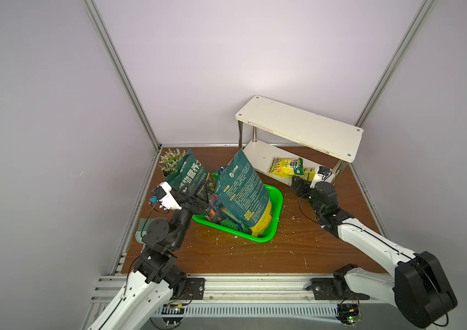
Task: Take down the fertilizer bag from the shelf
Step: Place the fertilizer bag in the storage box, then pick up the fertilizer bag from the shelf.
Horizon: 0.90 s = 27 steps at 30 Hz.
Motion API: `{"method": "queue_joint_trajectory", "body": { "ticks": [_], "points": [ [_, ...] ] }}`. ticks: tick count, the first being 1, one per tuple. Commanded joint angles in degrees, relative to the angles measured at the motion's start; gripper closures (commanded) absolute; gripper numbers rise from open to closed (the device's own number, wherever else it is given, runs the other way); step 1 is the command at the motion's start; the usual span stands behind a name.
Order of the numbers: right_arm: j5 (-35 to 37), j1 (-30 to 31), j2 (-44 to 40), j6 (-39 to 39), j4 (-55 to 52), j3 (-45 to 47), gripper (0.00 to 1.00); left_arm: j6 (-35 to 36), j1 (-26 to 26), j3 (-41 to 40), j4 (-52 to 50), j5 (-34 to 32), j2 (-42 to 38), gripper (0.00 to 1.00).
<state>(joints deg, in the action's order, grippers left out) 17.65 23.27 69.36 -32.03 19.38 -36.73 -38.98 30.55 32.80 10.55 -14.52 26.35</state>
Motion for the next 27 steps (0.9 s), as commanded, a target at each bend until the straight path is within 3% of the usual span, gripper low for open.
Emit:
{"method": "queue_joint_trajectory", "body": {
  "ticks": [1,5,8,11,15,16,19,27],
  "points": [
    [4.5,-1.0,2.4,-0.1,-2.3,-4.7,0.01,6.9,-2.1,13.7,-13.1,-2.3,9.2,0.00],
    [1.8,-2.0,5.4,0.6,-3.9,-8.1,0.01,6.2,-11.5,32.4,-20.2,18.1,28.6,0.00],
    [-1.2,-2.5,7.0,1.1,-4.1,-9.6,0.02,4.7,-20.3,39.3,-20.0,27.3,35.8,0.00],
    [-2.3,-2.6,8.5,1.8,-4.4,-11.0,0.02,12.5,-23.0,42.0,-21.2,20.4,35.8,0.00],
    [-2.4,-2.6,11.9,3.4,-5.7,-13.5,0.02,26.4,-23.0,27.7,-10.3,12.3,26.9,0.00],
    [-2.1,-2.6,13.0,3.7,-6.5,-14.6,0.02,26.2,-23.7,25.7,-9.3,10.2,25.2,0.00],
    [-2.0,-3.2,16.0,4.1,-7.3,-16.8,0.03,27.1,-25.1,25.9,-9.7,14.5,23.8,0.01],
    [-3.1,-5.7,20.6,3.9,-4.7,-17.8,0.08,27.1,-26.7,24.5,-8.8,16.2,22.6,0.00]
  ]
}}
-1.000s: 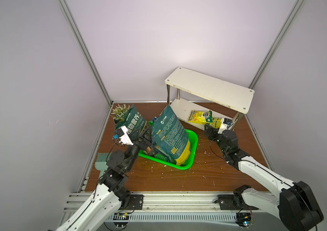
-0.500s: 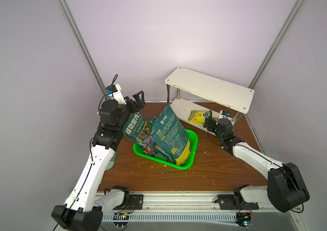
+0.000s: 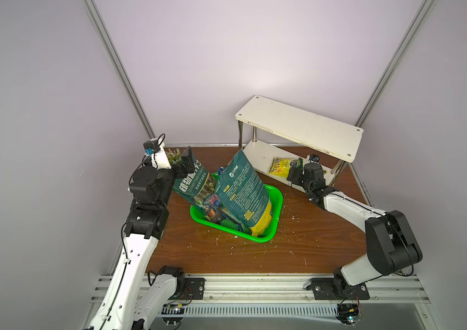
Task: Take down the fertilizer bag from the shelf
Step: Pick up the fertilizer bag from the shelf.
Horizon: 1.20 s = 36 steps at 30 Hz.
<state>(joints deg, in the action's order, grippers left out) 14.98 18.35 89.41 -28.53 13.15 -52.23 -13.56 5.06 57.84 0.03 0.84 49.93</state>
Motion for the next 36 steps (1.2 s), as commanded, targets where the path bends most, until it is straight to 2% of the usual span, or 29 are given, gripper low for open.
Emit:
{"method": "queue_joint_trajectory", "body": {
  "ticks": [1,3,4,5,7,10,11,15,20,30,36],
  "points": [
    [-0.9,-1.0,1.2,0.5,1.8,-2.8,0.09,1.6,-1.3,-0.8,2.1,0.6,-1.4,0.00],
    [-1.5,-1.2,1.9,0.6,1.8,-3.6,0.16,1.7,-1.5,-1.5,2.7,0.1,-2.2,0.00],
    [-1.6,-1.2,2.1,0.7,1.9,-4.0,0.28,1.7,-1.5,-1.6,2.8,0.1,-2.4,0.00],
    [-1.7,-1.2,2.0,0.9,2.1,-4.3,0.46,1.6,-1.5,-1.7,2.8,0.2,-2.3,0.00],
    [-1.9,-1.2,1.3,1.0,2.4,-4.5,0.68,1.6,-1.6,-1.6,2.7,0.4,-2.0,0.00],
    [-3.4,-1.2,-0.1,1.3,2.4,-4.7,0.94,1.5,-1.9,-1.5,2.7,0.7,-1.9,0.00],
    [-4.2,-1.2,-0.6,1.7,2.2,-4.6,1.00,1.5,-1.9,-1.5,2.7,0.7,-2.0,0.00],
    [-8.8,-1.1,-4.0,3.3,2.4,-3.5,1.00,1.6,-2.1,-1.7,2.6,0.4,-2.3,0.00],
    [-13.3,1.2,-13.1,6.3,5.0,0.4,1.00,1.5,-2.7,-1.6,2.5,0.4,-1.8,0.00],
    [-9.9,18.3,-24.0,19.3,-4.9,-4.7,1.00,1.8,-3.9,-1.9,2.6,0.3,-1.4,0.00],
    [-9.4,25.8,-27.7,21.7,-8.8,-9.5,1.00,2.0,-4.4,-1.9,2.6,0.1,-1.2,0.00]
  ]
}}
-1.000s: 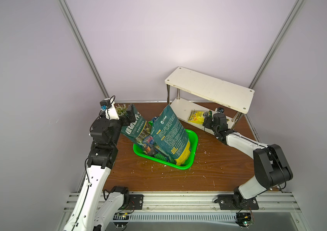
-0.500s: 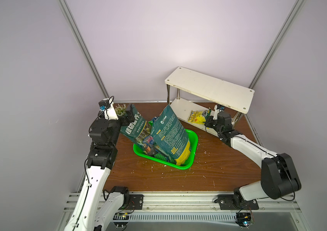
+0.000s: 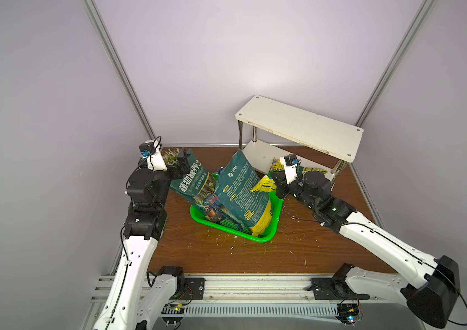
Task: Take down the fertilizer bag from the shelf
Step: Pick up the fertilizer bag from the shelf, then place the fertilizer bag in the storage box.
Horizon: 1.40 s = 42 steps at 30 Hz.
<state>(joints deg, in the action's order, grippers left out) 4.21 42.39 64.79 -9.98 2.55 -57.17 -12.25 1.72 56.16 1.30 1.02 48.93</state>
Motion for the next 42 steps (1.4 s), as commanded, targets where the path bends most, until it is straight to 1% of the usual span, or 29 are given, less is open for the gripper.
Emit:
{"method": "queue_joint_trajectory", "body": {
  "ticks": [1,5,10,13,15,19,24,28,32,35,42],
  "points": [
    [1.3,3.0,-3.7,3.2,1.2,-5.2,1.00,0.8,-1.1,-0.3,1.3,-0.1,-0.2,0.01],
    [-0.2,7.7,-6.3,4.3,0.3,-6.1,1.00,0.8,-1.1,-0.4,1.4,-0.3,-0.4,0.01],
    [-7.4,13.4,-8.0,5.0,0.4,-6.7,1.00,0.8,-1.5,-0.5,1.4,-0.4,-0.4,0.00],
    [-12.3,16.9,-6.7,5.6,1.6,-7.2,1.00,0.7,-1.6,-0.6,1.5,-0.4,-0.5,0.00],
    [-12.3,19.1,-4.5,5.4,1.1,-8.7,1.00,0.7,-1.7,-0.6,1.4,-0.4,-0.5,0.00],
    [-7.7,24.0,2.5,4.4,0.0,-12.9,1.00,0.6,-1.9,-0.6,1.5,-0.4,-0.7,0.00],
    [-3.5,28.2,9.6,2.7,2.5,-15.2,1.00,0.5,-2.1,-0.7,1.6,-0.4,-1.1,0.00],
    [3.8,31.7,15.1,2.9,3.0,-18.3,1.00,0.5,-2.2,-0.7,1.5,-0.4,-1.1,0.00],
    [9.6,33.2,19.4,1.1,5.0,-19.5,1.00,0.5,-2.2,-0.8,1.6,-0.5,-1.4,0.00],
    [15.0,33.8,21.1,-0.8,7.8,-18.9,1.00,0.4,-2.2,-0.9,1.7,-0.5,-1.5,0.00],
    [25.2,35.2,20.8,-2.6,16.8,-12.5,1.00,0.5,-2.3,-0.9,1.7,-0.3,-1.4,0.00]
  ]
}}
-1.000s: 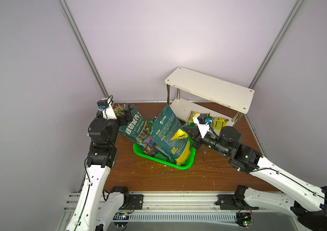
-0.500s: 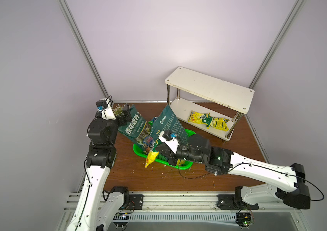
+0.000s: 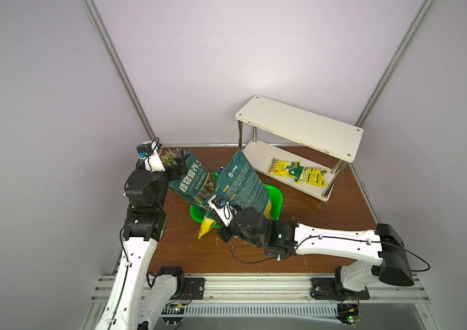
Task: Take down the fertilizer bag from the shelf
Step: Place the fertilizer bag in the storage box.
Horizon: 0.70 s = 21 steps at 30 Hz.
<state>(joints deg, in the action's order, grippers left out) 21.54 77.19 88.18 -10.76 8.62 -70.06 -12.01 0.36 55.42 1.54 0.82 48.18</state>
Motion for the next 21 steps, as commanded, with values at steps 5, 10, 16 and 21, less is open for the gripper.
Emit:
{"method": "queue_joint_trajectory", "body": {
  "ticks": [5,10,16,21],
  "points": [
    [13.7,0.4,0.2,-2.0,10.8,-0.8,1.00,0.3,-1.0,-0.2,1.4,-0.2,-0.7,0.00],
    [13.6,0.4,5.3,-0.3,11.1,-4.1,1.00,0.1,-1.2,-0.2,1.4,0.1,-0.6,0.00],
    [-0.7,0.2,14.2,6.3,-0.4,-16.6,1.00,0.1,-1.4,-0.2,1.5,0.3,-0.6,0.00],
    [-10.2,0.3,19.0,13.8,-8.7,-26.4,1.00,0.3,-1.5,-0.3,1.4,-0.4,-0.8,0.00]
  ]
}}
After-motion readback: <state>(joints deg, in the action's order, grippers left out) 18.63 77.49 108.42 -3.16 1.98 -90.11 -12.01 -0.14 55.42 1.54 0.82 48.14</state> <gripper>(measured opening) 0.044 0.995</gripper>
